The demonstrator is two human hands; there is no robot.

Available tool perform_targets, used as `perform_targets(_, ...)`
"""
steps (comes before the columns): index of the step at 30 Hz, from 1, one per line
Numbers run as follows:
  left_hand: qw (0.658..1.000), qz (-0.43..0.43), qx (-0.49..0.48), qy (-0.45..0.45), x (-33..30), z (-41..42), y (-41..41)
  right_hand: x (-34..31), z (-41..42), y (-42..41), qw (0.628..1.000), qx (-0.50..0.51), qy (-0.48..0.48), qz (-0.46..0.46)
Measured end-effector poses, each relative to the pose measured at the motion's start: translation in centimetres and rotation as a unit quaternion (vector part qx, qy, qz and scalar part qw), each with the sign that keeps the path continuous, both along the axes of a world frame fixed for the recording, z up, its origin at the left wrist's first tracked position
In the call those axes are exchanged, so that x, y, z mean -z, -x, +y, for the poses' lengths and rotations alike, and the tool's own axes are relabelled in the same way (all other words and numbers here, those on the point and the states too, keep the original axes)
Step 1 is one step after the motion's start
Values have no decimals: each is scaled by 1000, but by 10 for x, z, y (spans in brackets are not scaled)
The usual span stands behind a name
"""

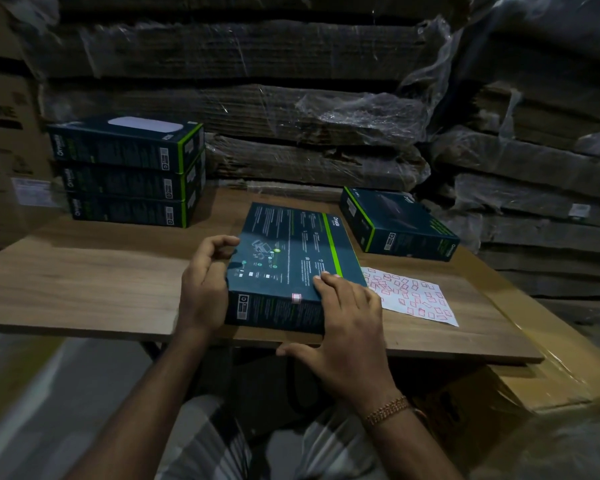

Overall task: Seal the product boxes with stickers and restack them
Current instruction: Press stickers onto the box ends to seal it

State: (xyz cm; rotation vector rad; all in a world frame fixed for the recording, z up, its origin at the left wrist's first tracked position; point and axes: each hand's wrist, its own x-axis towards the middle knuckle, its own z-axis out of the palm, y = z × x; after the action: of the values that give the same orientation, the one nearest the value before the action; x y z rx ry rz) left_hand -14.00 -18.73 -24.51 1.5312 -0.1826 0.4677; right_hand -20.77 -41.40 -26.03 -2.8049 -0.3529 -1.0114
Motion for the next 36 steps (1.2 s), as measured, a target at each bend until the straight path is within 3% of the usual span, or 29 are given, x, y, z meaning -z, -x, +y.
perform_targets(6, 996, 12, 10, 84, -8, 0, 1, -8, -8, 4, 996, -29, 71, -55)
perform_targets(10, 995, 20, 21, 94, -8, 1, -1, -14, -22, -3, 987, -79, 101, -94)
perform_targets(17, 991, 24, -16, 129, -2, 7, -9, -7, -30, -17, 964, -147, 81, -205)
perform_targets(24, 977, 92, -13, 193, -4, 7, -5, -39, -17, -22, 958, -101, -77, -259)
perform_targets(28, 978, 154, 18, 136, -12, -9, -3, -53, -2, -25, 938, -70, -195, -279)
perform_targets(31, 940, 271, 105, 180, -20, -36, 9, -65, 17, -24, 903, -33, -311, -294)
perform_targets(34, 864, 373, 257, 219, -20, -63, 15, -79, 32, -23, 855, -12, -436, -279)
perform_targets(36, 806, 396, 359, 254, -24, -78, 23, -86, 37, -22, 818, -13, -519, -247)
